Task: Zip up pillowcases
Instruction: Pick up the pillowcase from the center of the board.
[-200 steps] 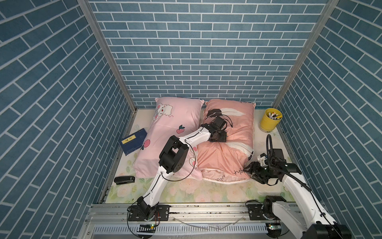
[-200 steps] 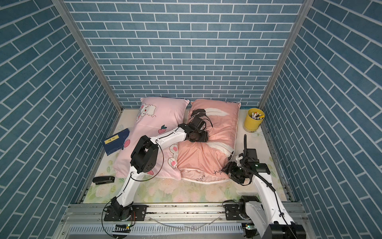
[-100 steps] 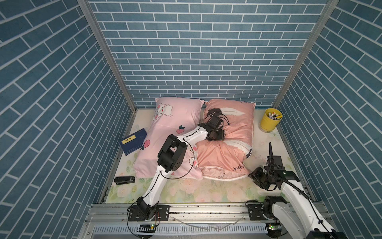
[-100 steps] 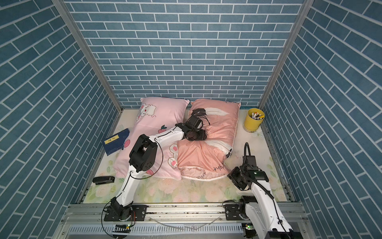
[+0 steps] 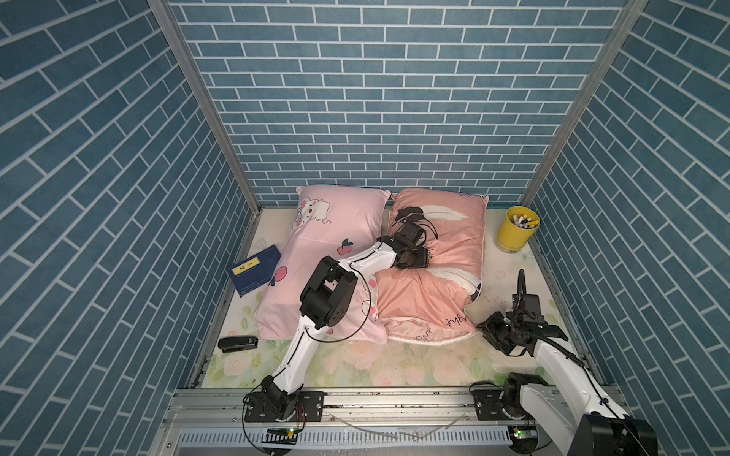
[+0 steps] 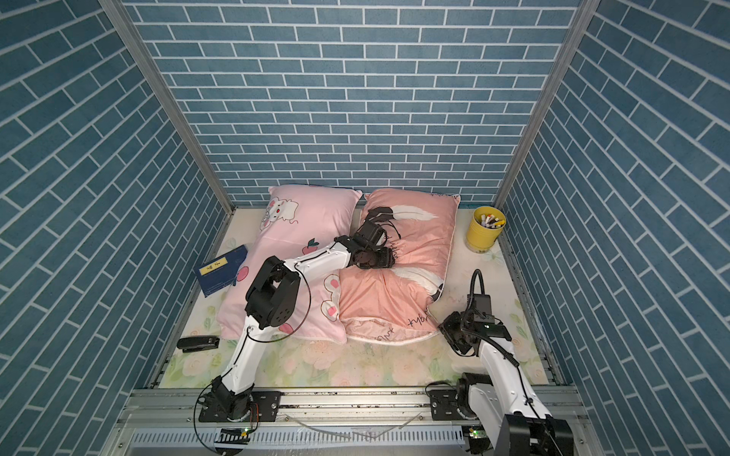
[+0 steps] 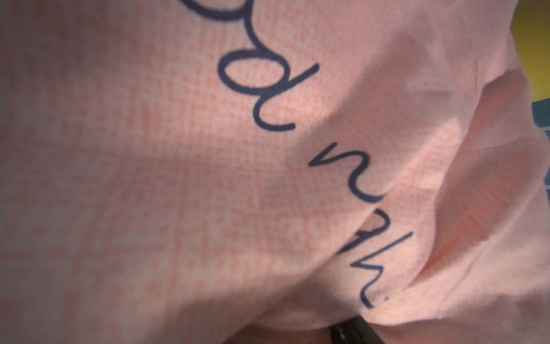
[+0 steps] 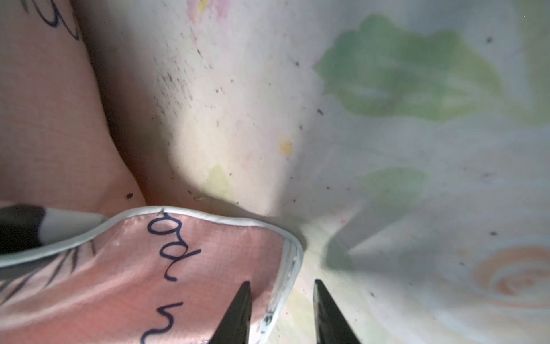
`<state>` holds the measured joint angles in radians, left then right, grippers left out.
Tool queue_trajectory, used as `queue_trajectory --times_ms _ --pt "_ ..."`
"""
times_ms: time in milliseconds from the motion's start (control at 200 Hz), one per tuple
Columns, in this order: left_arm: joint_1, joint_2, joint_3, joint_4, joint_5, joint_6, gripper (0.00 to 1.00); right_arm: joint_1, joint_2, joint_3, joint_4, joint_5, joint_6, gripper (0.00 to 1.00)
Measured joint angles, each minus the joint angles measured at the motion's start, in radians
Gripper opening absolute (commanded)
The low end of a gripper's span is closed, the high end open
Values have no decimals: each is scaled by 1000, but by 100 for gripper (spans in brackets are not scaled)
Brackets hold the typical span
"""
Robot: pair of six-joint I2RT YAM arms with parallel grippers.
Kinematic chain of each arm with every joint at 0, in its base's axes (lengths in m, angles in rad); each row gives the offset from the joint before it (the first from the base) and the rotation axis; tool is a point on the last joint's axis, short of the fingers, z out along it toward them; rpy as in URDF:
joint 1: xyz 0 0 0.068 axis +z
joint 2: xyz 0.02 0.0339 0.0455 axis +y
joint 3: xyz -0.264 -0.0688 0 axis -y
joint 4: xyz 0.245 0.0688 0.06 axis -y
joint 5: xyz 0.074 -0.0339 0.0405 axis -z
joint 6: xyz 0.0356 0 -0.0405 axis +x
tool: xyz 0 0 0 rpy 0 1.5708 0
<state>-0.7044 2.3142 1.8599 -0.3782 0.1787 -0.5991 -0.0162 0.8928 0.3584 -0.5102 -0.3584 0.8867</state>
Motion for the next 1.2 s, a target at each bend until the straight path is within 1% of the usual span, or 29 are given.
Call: queue_trajectory --times_ms 175,270,350,505,560,680,900,1030,1200 --pt "0 -3 -4 3 -1 -5 64 0 10 -38 56 -22 19 37" --pt "0 -4 -7 7 -1 -7 64 -2 16 -42 82 -27 26 35" --pt "0 -5 -10 10 -1 -8 64 -2 30 -42 97 -30 25 30" --pt "1 -13 -24 23 -1 -14 64 -2 44 -48 113 -29 33 14" --pt "1 -17 -32 32 -1 -17 65 -2 40 -48 110 -27 29 8" --pt "1 -26 -47 47 -1 -22 67 -2 16 -48 96 -26 24 0" --pt "1 -33 -48 55 0 -42 73 -2 -56 -45 22 -30 21 0" --pt "1 -52 -58 59 -2 -52 79 0 -122 -30 -60 -35 7 0" --pt "1 -99 -75 59 -24 -41 91 9 -176 47 -187 -34 -21 0"
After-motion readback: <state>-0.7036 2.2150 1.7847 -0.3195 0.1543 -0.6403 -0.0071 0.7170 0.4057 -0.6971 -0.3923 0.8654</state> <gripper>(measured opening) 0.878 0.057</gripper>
